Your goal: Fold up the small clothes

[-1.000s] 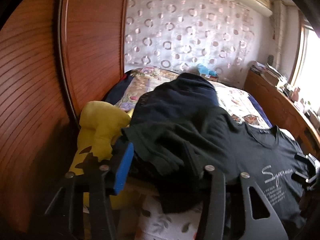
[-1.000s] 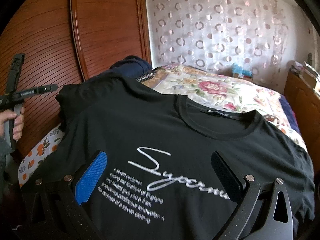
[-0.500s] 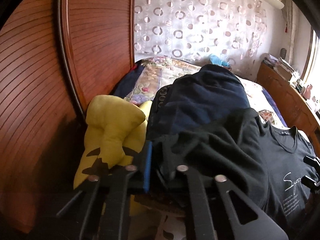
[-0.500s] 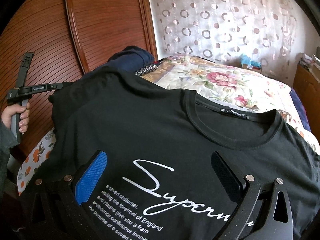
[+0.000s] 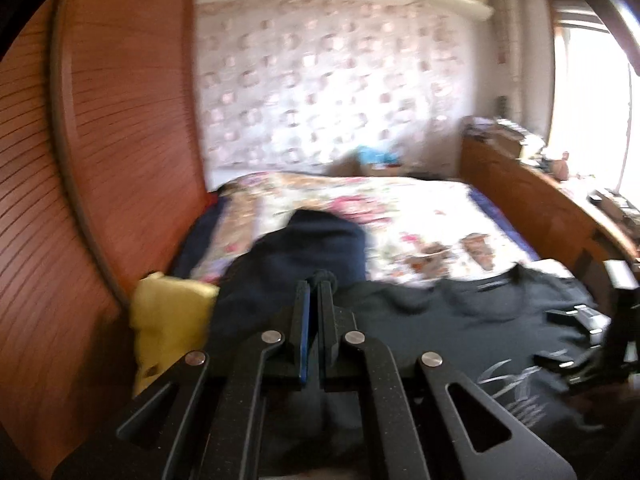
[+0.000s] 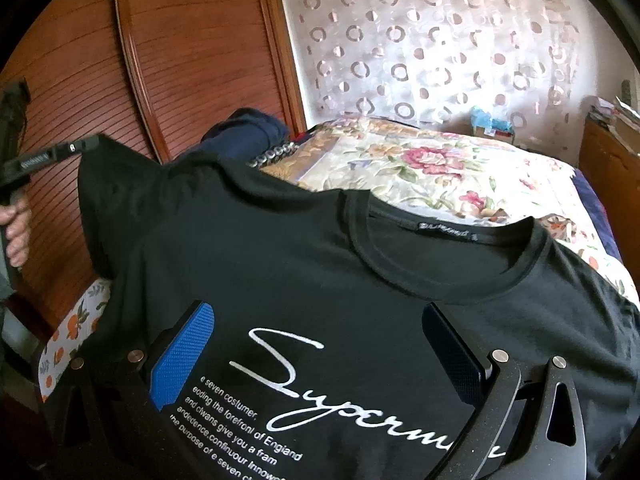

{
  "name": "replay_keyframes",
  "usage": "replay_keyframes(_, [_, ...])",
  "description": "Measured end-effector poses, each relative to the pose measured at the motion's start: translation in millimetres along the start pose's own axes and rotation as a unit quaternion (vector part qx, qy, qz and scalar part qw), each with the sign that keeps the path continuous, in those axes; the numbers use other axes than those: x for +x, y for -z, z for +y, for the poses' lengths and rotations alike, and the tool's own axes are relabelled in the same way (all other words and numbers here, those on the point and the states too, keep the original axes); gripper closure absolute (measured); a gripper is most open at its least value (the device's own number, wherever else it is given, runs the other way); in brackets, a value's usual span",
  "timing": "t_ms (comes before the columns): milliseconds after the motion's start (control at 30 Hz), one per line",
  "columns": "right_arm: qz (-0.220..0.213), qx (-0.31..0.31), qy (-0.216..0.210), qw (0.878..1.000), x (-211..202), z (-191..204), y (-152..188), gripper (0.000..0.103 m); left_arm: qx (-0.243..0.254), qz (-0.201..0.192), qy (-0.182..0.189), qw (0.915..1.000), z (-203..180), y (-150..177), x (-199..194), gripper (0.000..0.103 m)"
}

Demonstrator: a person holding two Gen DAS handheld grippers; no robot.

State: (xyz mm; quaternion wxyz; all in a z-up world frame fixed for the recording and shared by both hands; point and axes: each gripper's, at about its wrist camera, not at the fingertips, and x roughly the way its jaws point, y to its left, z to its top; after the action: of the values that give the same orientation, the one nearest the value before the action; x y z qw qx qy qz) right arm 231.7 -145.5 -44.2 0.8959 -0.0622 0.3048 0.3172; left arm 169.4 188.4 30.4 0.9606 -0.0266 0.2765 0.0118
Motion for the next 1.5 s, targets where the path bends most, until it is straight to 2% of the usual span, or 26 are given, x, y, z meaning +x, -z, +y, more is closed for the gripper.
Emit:
replay_keyframes(167, [-0.014, 0.019, 0.015, 1.000, -10, -9, 4, 0.000, 0.041, 0.018, 0.075, 0.9962, -61, -13, 24, 0.099])
replay_keyframes(267, [-0.018, 0.030, 0.023, 0.999, -13, -10, 9, 0.000, 0.069, 0.040, 0.089, 0.9928, -93, -12, 48, 0.099])
replay_keyframes(367, [-0.018, 0.034, 0.031, 0.999, -16, -10, 12, 0.000, 0.076, 0.070, 0.096, 0.9900, -106, -12, 70, 0.098])
replay_keyframes(400, [-0.017, 0.036, 0.032, 0.999, -17, -9, 14, 0.000, 0.074, 0.074, 0.101, 0.9894, -110, -14, 71, 0.097])
replay_keyframes(433, [-0.015, 0.036, 0.034, 0.999, -17, -8, 16, 0.000, 0.072, 0.076, 0.107, 0.9888, -111, -14, 73, 0.092])
replay_keyframes(533, [-0.011, 0.040, 0.038, 0.998, -17, -8, 20, 0.000, 0.066, 0.066, 0.107, 0.9899, -109, -13, 64, 0.064])
replay_keyframes(600, [-0.007, 0.044, 0.039, 0.998, -17, -8, 20, 0.000, 0.058, 0.063, 0.107, 0.9905, -108, -11, 59, 0.059])
replay_keyframes(767, [0.000, 0.049, 0.032, 0.998, -9, -1, 15, 0.000, 0.051, 0.065, 0.089, 0.9926, -92, -3, 50, 0.037])
replay_keyframes(967, [0.005, 0.030, 0.012, 0.999, -3, 12, 1, 0.000, 0.019, 0.064, 0.069, 0.9954, -62, 19, 33, 0.027])
replay_keyframes(1067, [0.009, 0.016, -0.007, 1.000, 2, 16, -10, 0.004, 0.003, 0.062, 0.061, 0.9962, -45, 27, 24, 0.024])
replay_keyframes(1167, [0.013, -0.002, -0.033, 0.999, 14, 28, -23, 0.010, -0.012, 0.058, 0.051, 0.9969, -28, 34, 13, 0.024])
replay_keyframes(1300, [0.021, -0.025, -0.077, 0.997, 40, 50, -41, 0.025, -0.017, 0.057, 0.035, 0.9976, -12, 42, -1, 0.023])
replay_keyframes(1500, [0.050, -0.055, -0.153, 0.985, 87, 94, -54, 0.041, -0.044, 0.058, 0.015, 0.9972, 16, 57, -12, 0.023])
